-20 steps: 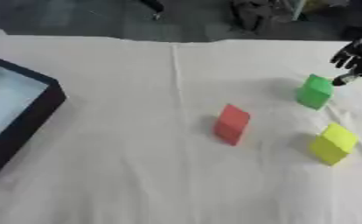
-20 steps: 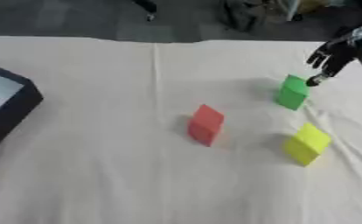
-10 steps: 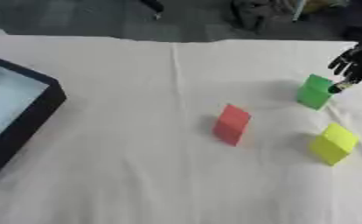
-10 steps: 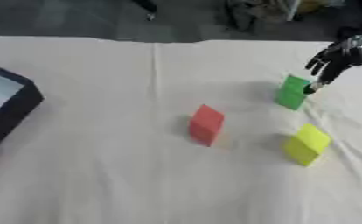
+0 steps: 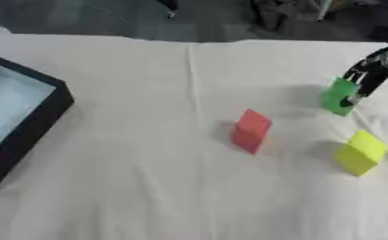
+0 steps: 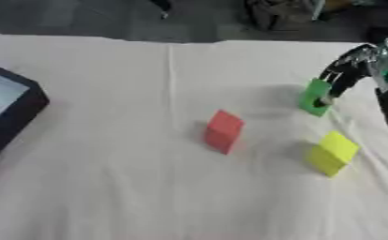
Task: Pick up the objects with one hand, pass them to the other hand, and then place them into the box on the other side of the table.
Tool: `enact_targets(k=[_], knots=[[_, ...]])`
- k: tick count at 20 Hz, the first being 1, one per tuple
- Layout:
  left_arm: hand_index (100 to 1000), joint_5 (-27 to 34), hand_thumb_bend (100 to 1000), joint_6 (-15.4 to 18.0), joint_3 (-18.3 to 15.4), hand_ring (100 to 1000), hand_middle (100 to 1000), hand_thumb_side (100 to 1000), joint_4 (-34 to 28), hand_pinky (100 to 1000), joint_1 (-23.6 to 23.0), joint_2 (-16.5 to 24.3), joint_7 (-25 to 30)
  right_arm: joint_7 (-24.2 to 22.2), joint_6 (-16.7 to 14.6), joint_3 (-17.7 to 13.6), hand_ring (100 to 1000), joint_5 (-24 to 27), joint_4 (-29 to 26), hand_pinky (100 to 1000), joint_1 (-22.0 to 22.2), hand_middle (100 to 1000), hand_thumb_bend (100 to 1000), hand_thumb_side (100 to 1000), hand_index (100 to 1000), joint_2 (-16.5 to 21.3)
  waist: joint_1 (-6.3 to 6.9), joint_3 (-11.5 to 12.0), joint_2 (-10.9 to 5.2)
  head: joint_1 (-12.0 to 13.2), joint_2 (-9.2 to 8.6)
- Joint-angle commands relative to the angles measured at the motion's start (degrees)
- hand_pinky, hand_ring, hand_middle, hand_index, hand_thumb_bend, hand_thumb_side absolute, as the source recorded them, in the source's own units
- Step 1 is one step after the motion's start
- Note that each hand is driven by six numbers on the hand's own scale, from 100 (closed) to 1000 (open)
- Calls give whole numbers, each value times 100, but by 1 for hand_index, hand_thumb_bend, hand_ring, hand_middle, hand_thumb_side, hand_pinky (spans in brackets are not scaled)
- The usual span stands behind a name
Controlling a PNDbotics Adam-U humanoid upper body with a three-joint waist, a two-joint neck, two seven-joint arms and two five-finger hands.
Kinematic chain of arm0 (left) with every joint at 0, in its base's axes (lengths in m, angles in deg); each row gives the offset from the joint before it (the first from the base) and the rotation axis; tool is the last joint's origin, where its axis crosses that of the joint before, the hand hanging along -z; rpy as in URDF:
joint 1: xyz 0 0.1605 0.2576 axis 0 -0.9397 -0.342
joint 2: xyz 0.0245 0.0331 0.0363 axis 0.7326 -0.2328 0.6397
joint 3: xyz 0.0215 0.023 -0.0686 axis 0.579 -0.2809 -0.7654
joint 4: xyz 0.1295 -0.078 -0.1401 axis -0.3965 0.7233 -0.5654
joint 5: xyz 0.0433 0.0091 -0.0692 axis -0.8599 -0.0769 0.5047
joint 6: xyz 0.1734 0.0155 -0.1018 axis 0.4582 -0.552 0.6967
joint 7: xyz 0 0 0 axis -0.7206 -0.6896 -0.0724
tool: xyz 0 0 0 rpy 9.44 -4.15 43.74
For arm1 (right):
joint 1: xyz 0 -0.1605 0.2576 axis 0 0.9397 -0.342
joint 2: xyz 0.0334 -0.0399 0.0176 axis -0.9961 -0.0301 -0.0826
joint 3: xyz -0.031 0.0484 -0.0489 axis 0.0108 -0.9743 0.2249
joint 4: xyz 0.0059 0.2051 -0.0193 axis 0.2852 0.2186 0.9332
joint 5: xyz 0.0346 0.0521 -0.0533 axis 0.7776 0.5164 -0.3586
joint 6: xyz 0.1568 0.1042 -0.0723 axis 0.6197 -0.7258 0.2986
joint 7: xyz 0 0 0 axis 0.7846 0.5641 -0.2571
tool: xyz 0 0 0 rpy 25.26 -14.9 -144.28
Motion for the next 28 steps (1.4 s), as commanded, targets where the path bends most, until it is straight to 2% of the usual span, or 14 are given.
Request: enact_targets(k=[1, 4, 5, 7, 8, 9, 10, 11, 12, 14, 17, 22, 25, 28], knots=[[793, 14, 156, 18, -23, 853, 803, 773, -106, 749, 104, 46, -3, 74, 29, 13, 928, -173, 89, 917, -133, 872, 496, 243, 956, 62, 61, 8, -109, 7, 1], [792, 20, 156, 19, -22, 853, 802, 773, -108, 749, 112, 36, -2, 182, 57, 5, 914, -316, 224, 909, -162, 855, 491, 241, 952, -39, 67, 18, -109, 14, -23], [793, 21, 155, 18, -20, 853, 803, 773, -109, 749, 113, 34, -1, 247, 55, -1, 902, -336, 243, 899, -170, 834, 458, 247, 943, -75, 69, 20, -109, 19, -29], [793, 22, 155, 18, -18, 853, 802, 773, -112, 749, 118, 31, 3, 496, 62, -2, 884, -343, 212, 884, -162, 787, 432, 199, 911, -129, 70, 26, -108, 26, -36], [793, 23, 155, 19, -19, 853, 802, 773, -116, 749, 122, 28, 4, 647, 55, -3, 867, -313, 171, 874, -144, 748, 382, 188, 880, -153, 71, 28, -107, 29, -34], [793, 24, 155, 21, -21, 852, 802, 772, -122, 750, 125, 27, 3, 814, 53, -8, 833, -240, 123, 853, -119, 668, 298, 137, 812, -169, 71, 29, -107, 34, -30], [792, 25, 156, 23, -21, 852, 802, 772, -128, 750, 128, 27, 3, 991, 65, -1, 824, -162, 67, 847, -89, 640, 297, 100, 793, -177, 70, 29, -105, 38, -27], [792, 26, 156, 23, -21, 852, 803, 772, -132, 750, 128, 28, 5, 1177, 84, 4, 787, -67, -4, 826, -60, 583, 189, 100, 739, -182, 70, 27, -104, 43, -26], [793, 26, 156, 22, -20, 852, 803, 772, -135, 750, 129, 29, 6, 1372, 113, 5, 770, 58, -104, 818, -21, 563, 128, 100, 719, -181, 70, 23, -101, 52, -27], [793, 24, 157, 20, -20, 852, 803, 772, -139, 749, 128, 35, 8, 1695, 179, 39, 750, 274, -349, 810, 52, 536, 100, 100, 692, -148, 70, 17, -97, 60, -23], [792, 22, 155, 15, -19, 852, 803, 773, -137, 750, 120, 51, 7, 1929, 218, 84, 739, 602, -891, 807, 148, 525, 100, 100, 679, -50, 68, -2, -93, 64, -18], [793, 18, 155, 11, -6, 853, 804, 772, -143, 750, 109, 75, 25, 2252, 287, 116, 705, 1001, -2186, 803, 274, 523, 100, 100, 672, 143, 63, -33, -101, 38, -25], [795, 13, 158, 2, 20, 854, 806, 769, -169, 750, 109, 86, 54, 2675, 431, 227, 688, 1215, -3038, 796, 410, 527, 100, 100, 675, 209, 58, -42, -106, 20, -53], [799, -13, 160, -20, 63, 856, 811, 765, -231, 751, 124, 84, 98, 3198, 579, 432, 685, 1219, -3798, 790, 563, 530, 100, 100, 677, 169, 59, -34, -103, 4, -95]])
